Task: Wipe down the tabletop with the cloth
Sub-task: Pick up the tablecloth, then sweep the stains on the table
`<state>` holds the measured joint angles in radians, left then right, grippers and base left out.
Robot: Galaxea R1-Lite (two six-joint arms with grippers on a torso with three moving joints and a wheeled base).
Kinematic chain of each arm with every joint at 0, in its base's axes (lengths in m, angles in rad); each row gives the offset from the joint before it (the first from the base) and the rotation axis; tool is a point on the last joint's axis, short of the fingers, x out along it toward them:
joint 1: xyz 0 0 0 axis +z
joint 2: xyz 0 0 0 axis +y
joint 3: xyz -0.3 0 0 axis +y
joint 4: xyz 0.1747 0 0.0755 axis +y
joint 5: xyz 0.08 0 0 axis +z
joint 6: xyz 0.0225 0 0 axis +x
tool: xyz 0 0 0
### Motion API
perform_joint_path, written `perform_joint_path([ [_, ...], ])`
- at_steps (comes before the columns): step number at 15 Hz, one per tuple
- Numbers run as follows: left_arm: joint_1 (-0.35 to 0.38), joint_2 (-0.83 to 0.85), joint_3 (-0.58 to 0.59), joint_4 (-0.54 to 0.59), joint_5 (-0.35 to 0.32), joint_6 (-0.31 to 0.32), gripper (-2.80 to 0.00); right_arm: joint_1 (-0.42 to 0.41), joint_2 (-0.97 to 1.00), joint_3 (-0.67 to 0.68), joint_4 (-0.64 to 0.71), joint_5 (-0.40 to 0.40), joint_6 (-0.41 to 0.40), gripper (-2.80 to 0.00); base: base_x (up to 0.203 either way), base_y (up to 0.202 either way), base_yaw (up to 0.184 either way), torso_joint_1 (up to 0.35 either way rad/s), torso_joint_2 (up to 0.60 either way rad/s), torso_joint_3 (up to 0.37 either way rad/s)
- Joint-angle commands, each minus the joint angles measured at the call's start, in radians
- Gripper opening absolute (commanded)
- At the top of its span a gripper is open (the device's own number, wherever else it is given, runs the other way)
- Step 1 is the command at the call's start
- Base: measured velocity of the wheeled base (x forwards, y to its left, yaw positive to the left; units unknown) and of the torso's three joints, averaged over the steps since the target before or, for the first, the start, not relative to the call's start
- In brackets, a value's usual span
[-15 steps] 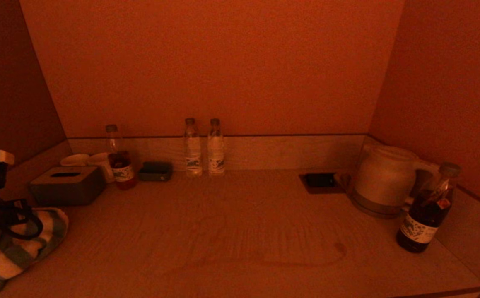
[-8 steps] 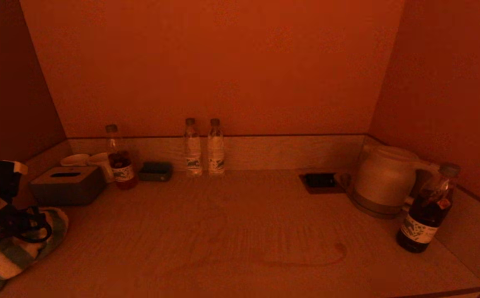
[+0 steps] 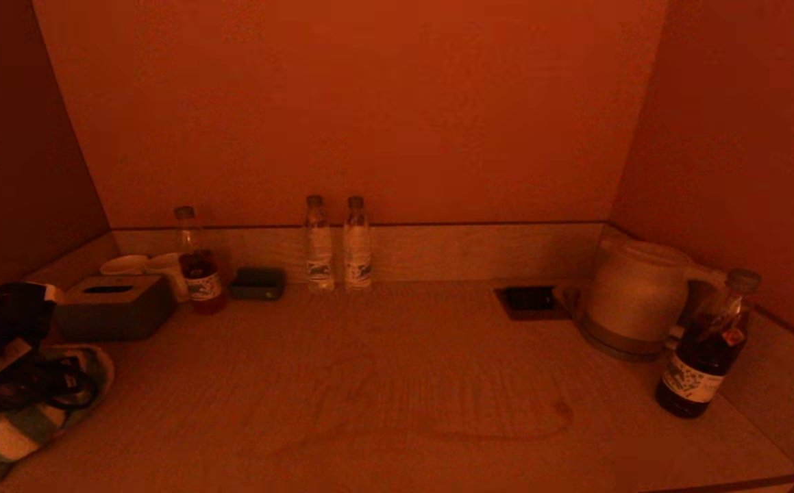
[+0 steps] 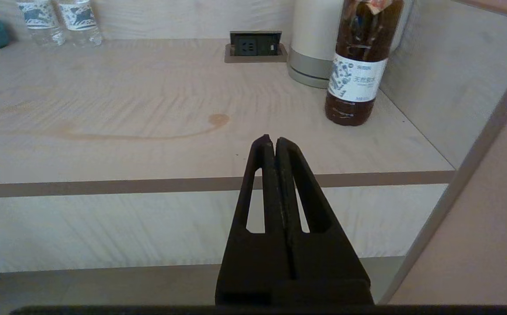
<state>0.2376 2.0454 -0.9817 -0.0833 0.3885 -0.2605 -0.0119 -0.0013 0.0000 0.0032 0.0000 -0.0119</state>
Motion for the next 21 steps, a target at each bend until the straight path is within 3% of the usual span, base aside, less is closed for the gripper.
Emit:
perform_joint_path([
  [1,0.0,0.019,-0.002,0.001,0.001,-0.002,-2.8,0.0,0.001,0.0,0.0,0.0,0.0,-2.8,0.0,0.0,0.0,0.0,0.0,0.0],
  [5,0.0,-0.03,-0.002,0.009,-0.011,-0.01,-2.8,0.0,0.001,0.0,0.0,0.0,0.0,-2.8,0.0,0.0,0.0,0.0,0.0,0.0],
  [10,-0.001,-0.238,-0.014,0.086,-0.128,-0.024,-2.8,0.0,0.001,0.0,0.0,0.0,0.0,-2.8,0.0,0.0,0.0,0.0,0.0,0.0],
  [13,-0.002,-0.413,-0.038,0.122,-0.286,-0.028,-2.8,0.0,0.001,0.0,0.0,0.0,0.0,-2.8,0.0,0.0,0.0,0.0,0.0,0.0],
  [16,-0.037,-0.552,-0.053,0.136,-0.505,-0.03,-2.8,0.0,0.001,0.0,0.0,0.0,0.0,-2.8,0.0,0.0,0.0,0.0,0.0,0.0],
  [19,-0.091,-0.587,-0.066,0.133,-0.569,-0.036,-2.8,0.0,0.001,0.0,0.0,0.0,0.0,-2.8,0.0,0.0,0.0,0.0,0.0,0.0],
  [21,-0.142,-0.581,-0.071,0.025,-0.605,-0.054,-2.8,0.0,0.001,0.0,0.0,0.0,0.0,-2.8,0.0,0.0,0.0,0.0,0.0,0.0],
])
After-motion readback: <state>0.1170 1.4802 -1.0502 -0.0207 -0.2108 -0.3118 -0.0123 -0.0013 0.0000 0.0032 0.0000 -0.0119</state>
